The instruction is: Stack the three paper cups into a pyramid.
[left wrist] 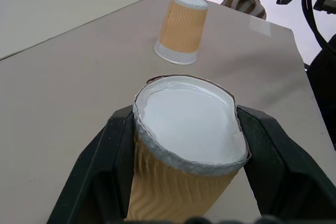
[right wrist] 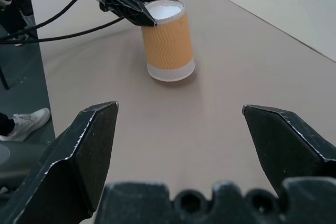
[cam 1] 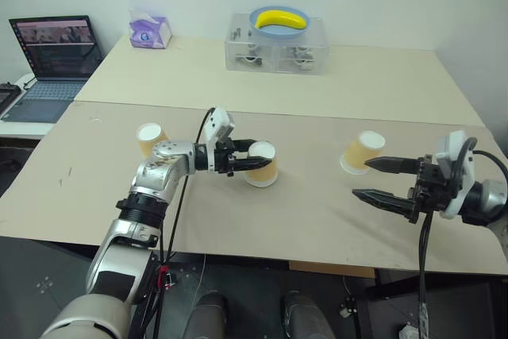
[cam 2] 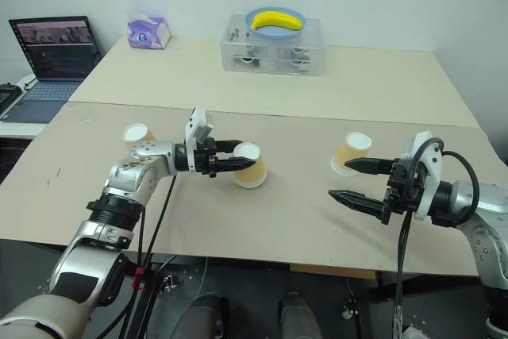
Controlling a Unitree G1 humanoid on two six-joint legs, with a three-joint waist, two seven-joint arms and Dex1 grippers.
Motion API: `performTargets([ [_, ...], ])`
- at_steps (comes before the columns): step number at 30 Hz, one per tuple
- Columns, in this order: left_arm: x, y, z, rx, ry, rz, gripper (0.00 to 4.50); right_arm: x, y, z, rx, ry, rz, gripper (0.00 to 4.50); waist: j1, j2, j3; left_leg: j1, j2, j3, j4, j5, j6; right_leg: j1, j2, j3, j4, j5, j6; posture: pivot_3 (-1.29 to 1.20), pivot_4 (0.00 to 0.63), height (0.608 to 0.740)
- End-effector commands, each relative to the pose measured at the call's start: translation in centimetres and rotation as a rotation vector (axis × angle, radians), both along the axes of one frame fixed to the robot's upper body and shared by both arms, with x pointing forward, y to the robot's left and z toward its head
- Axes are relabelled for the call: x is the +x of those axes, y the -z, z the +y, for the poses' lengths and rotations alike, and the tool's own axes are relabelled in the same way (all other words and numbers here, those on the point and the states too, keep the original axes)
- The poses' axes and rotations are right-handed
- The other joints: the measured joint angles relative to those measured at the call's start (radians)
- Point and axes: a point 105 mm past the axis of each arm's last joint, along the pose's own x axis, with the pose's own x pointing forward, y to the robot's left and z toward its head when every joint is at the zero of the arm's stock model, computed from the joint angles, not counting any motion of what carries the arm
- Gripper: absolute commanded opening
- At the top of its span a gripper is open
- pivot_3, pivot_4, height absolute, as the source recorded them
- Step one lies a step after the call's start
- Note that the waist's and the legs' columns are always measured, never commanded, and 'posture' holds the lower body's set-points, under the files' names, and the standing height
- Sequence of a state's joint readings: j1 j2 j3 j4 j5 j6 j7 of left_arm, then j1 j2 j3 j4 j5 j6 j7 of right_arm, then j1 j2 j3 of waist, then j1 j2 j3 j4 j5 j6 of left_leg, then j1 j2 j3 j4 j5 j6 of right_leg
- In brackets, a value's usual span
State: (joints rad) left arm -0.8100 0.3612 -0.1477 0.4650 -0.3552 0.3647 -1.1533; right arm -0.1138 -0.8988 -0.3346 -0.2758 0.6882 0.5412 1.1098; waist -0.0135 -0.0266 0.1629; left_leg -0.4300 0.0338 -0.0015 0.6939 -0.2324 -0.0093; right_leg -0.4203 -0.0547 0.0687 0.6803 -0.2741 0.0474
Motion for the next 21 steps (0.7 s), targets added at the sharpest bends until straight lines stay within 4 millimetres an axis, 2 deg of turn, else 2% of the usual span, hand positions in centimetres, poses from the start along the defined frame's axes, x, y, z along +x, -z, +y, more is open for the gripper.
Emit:
performTargets([
  [1,0.4,-1.8,-1.3,-0.026,0.037,-0.072,2.5,-0.3,-1.2,0.1,-0.004,-0.005,-0.057,4.5,0.001,0.0,0.0,0.0,0.0,0.0,0.0,0.0,0.0,0.0,0.0,0.0,0.0,0.0,0.0,0.0,0.15,0.694],
  [7,0.7,-1.6,-2.7,-0.022,0.058,-0.084,2.5,-0.3,-1.2,0.3,-0.002,-0.004,-0.062,4.5,0.001,0.0,0.0,0.0,0.0,0.0,0.0,0.0,0.0,0.0,0.0,0.0,0.0,0.0,0.0,0.0,0.15,0.694],
  [16,1.0,-0.8,-3.0,0.002,0.068,-0.073,2.5,-0.3,-1.2,0.3,0.0,0.006,-0.069,4.5,0.001,0.0,0.0,0.0,0.0,0.0,0.0,0.0,0.0,0.0,0.0,0.0,0.0,0.0,0.0,0.0,0.15,0.694],
  [18,0.9,-0.4,-3.0,0.002,0.081,-0.055,3.41,-0.4,-1.2,0.3,-0.001,0.011,-0.071,4.5,0.001,0.0,0.0,0.0,0.0,0.0,0.0,0.0,0.0,0.0,0.0,0.0,0.0,0.0,0.0,0.0,0.15,0.694],
  [21,1.0,-0.4,-3.2,-0.002,0.065,-0.068,4.47,-0.4,-1.2,0.3,-0.003,0.012,-0.072,4.5,0.001,0.0,0.0,0.0,0.0,0.0,0.0,0.0,0.0,0.0,0.0,0.0,0.0,0.0,0.0,0.0,0.15,0.694],
])
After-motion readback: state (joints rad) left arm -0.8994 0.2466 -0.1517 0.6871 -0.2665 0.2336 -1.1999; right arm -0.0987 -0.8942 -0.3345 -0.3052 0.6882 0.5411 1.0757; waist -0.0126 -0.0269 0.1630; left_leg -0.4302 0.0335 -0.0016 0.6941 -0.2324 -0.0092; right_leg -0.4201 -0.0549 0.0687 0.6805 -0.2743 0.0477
